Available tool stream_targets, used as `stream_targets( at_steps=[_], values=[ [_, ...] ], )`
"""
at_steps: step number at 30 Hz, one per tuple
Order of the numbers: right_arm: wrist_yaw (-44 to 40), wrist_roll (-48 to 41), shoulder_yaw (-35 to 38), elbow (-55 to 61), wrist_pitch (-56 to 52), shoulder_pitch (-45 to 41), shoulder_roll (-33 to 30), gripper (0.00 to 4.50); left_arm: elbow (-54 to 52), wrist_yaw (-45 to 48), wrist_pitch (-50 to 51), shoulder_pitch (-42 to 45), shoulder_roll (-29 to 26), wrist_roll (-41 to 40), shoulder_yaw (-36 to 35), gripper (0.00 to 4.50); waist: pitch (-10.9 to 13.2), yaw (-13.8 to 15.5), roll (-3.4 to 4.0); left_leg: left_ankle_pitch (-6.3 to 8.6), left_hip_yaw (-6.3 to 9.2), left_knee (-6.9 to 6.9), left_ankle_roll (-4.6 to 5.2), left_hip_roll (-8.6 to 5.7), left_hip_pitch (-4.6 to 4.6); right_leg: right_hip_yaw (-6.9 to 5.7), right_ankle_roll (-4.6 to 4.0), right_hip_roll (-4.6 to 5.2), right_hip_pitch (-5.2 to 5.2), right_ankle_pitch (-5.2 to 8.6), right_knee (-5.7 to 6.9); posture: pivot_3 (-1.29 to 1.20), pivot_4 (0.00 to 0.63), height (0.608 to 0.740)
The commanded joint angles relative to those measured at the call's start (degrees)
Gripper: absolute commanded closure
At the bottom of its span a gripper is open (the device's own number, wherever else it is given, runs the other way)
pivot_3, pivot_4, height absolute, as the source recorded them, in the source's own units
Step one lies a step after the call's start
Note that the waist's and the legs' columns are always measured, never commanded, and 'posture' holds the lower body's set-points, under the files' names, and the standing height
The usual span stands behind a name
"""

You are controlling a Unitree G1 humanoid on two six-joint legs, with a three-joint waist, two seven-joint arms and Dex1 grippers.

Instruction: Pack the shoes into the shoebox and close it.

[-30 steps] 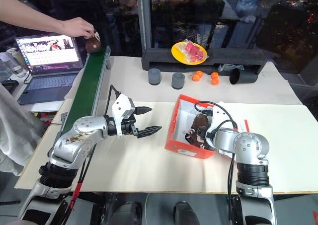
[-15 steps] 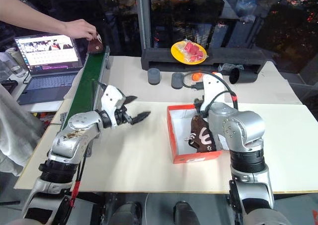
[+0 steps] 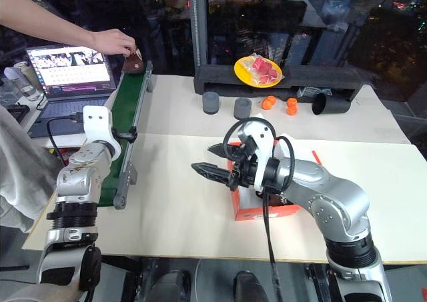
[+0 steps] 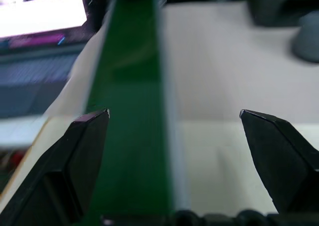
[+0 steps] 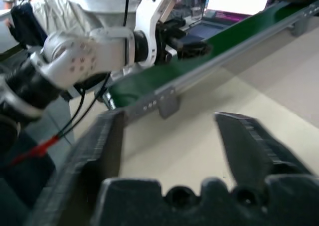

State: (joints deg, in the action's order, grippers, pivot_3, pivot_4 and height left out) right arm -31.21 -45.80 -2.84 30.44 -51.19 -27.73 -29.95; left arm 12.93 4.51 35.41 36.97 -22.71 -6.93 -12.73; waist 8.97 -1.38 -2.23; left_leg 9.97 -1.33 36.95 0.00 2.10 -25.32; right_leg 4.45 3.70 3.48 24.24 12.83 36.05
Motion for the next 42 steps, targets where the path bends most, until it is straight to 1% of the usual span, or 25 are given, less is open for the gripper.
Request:
stream_targets(
  at_steps=[1,5,9,11,17,20,24,28,32,35,42],
  values=[
    [-2.9,3.8,-2.4,0.6,4.6,1.9,-0.9,0.01,-0.9,0.9,0.5,0.5,-1.2,-0.1,-0.3,0.0,0.0,0.1,0.0,0.0,0.0,0.0,0.0,0.01,0.0,0.0,0.0,-0.01,0.0,0.0,0.0,0.0,0.15,0.74],
    [-5.3,6.5,-4.4,0.5,7.0,4.3,-1.4,0.01,-0.8,0.7,1.7,0.6,-1.8,0.7,-0.1,0.0,0.0,0.3,0.0,0.0,0.0,-0.02,-0.01,0.0,-0.02,0.0,-0.01,0.0,0.0,0.0,-0.04,0.0,0.15,0.74],
    [-4.5,10.7,-5.1,0.1,10.5,4.6,-0.3,0.01,-0.4,0.7,2.6,0.8,-2.1,1.1,0.4,0.0,0.0,0.4,0.0,-0.01,0.0,-0.01,-0.03,0.0,0.0,0.0,-0.01,0.0,-0.01,0.0,0.0,0.0,0.15,0.74],
    [-4.0,10.8,-4.7,-0.2,10.3,4.5,0.7,0.01,-0.1,1.3,2.8,1.0,-2.3,1.2,1.1,0.0,0.0,0.5,-0.01,-0.02,0.0,-0.01,-0.04,0.0,0.01,0.0,-0.01,0.0,-0.01,0.0,0.0,0.0,0.15,0.74],
    [-4.1,12.9,-5.6,0.0,10.0,4.8,1.1,0.01,1.2,1.5,2.4,2.0,-2.3,1.1,1.7,0.0,0.0,0.5,-0.01,-0.01,0.0,-0.01,-0.04,-0.01,0.0,-0.01,-0.01,0.01,-0.01,0.0,-0.01,0.0,0.15,0.74],
    [-3.6,13.9,-5.7,-0.4,9.4,4.9,1.3,0.01,2.0,0.5,3.5,3.3,-1.8,0.6,0.9,0.0,0.0,0.5,-0.01,-0.02,0.0,-0.01,-0.05,-0.01,0.0,-0.01,-0.01,0.0,-0.01,0.0,0.0,0.0,0.15,0.74],
    [-3.2,13.9,-5.3,-0.6,8.8,4.8,1.7,0.01,1.3,-0.9,9.0,6.3,-1.9,-0.3,-0.2,0.0,0.0,0.5,-0.02,-0.02,0.0,-0.01,-0.05,-0.01,0.0,-0.01,-0.01,0.0,0.0,0.0,0.0,0.0,0.15,0.74],
    [-2.6,14.5,-5.6,-0.7,8.3,4.7,1.7,0.01,0.5,-2.0,20.9,10.7,-1.5,-3.3,-3.4,0.0,0.0,0.5,-0.03,-0.02,0.01,-0.01,-0.05,-0.02,-0.01,-0.02,-0.01,0.0,-0.01,0.0,0.02,0.0,0.15,0.74],
    [-2.2,14.4,-5.5,-0.7,8.0,4.8,2.1,0.01,-0.5,-3.4,28.9,13.7,-0.9,-4.9,-6.4,0.0,0.0,0.5,-0.03,-0.02,0.01,-0.01,-0.05,-0.02,0.0,-0.02,0.0,0.0,0.0,0.0,0.02,0.0,0.15,0.74],
    [-1.7,14.1,-5.4,-0.8,7.8,4.8,2.7,0.01,-0.7,-4.0,31.3,15.5,-1.4,-5.0,-7.4,0.0,0.0,0.4,-0.04,-0.02,0.02,0.0,-0.05,-0.02,0.0,-0.02,0.0,-0.01,0.01,0.0,0.04,0.0,0.15,0.74],
    [-0.8,14.1,-5.2,-1.5,7.1,4.4,4.0,0.01,-0.6,-3.7,30.3,17.8,-4.7,-2.7,-4.1,0.0,0.0,0.4,-0.04,-0.02,0.03,-0.01,-0.07,-0.02,0.0,-0.03,-0.01,0.0,0.01,0.0,0.04,0.0,0.15,0.74]
  ],
)
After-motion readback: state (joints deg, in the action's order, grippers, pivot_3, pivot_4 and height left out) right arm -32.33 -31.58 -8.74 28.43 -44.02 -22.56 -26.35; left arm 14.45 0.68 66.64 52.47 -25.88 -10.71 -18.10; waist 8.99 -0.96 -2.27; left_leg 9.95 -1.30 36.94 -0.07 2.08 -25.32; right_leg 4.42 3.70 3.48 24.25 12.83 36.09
